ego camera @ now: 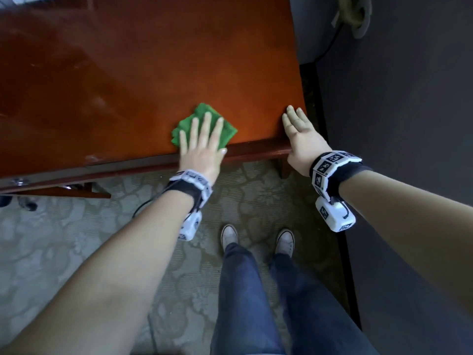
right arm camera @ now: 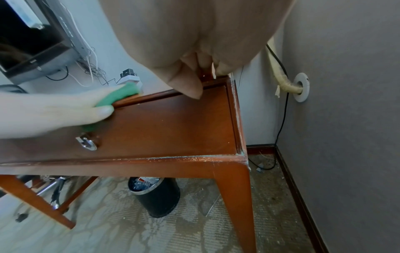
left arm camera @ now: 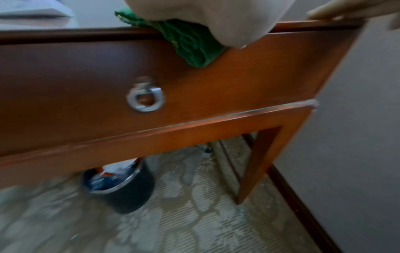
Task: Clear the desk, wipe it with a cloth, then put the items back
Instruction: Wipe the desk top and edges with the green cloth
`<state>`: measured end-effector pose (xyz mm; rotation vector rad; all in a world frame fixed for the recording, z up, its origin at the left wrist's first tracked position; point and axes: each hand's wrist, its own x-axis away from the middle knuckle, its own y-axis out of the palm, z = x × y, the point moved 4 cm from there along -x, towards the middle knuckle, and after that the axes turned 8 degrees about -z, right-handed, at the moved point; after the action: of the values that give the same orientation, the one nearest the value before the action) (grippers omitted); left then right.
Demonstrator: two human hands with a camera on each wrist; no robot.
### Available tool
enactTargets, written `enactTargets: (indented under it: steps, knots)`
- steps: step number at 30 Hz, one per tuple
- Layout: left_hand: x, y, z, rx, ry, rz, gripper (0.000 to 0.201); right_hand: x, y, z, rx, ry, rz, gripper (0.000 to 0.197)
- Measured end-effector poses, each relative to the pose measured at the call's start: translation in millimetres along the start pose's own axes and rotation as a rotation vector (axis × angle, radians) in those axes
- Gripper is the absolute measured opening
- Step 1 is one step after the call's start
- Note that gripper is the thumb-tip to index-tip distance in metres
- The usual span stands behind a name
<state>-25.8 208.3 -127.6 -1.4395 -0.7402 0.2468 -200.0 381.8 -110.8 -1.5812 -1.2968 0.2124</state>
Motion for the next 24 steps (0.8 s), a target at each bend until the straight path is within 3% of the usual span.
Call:
enactTargets:
  steps: [5, 8, 11, 13, 20, 24]
  knots:
    - [-16.6, -8.8, 112.3, -0.011, 0.177, 0.047, 0.075, -0.2, 2.2, 1.0, 0.034, -0.002, 0.050, 0.079]
    - [-18.5, -6.3, 121.0, 0.005, 0.165, 0.097, 0.071, -2.1, 2.4, 2.9, 0.016, 0.006, 0.054, 0.078]
    - [-16.1, -3.0, 98.2, -0.036, 0.302, 0.148, 0.066, -1.0, 4.2, 2.8, 0.020, 0.035, 0.068, 0.081]
    - [-12.9, -1.2, 69.8, -0.033, 0.316, 0.152, 0.065, -0.1, 7.2, -0.7, 0.035, 0.052, 0.080, 0.083]
    - [15.4, 13.2, -91.5, -0.017, 0.058, 0.099, 0.067, 2.5, 10.6, -5.4, 0.086, 0.078, 0.106, 0.086]
    - [23.1, 13.9, -113.8, -0.010, 0.026, 0.076, 0.064, 3.5, 13.8, -9.3, 0.098, 0.082, 0.117, 0.086]
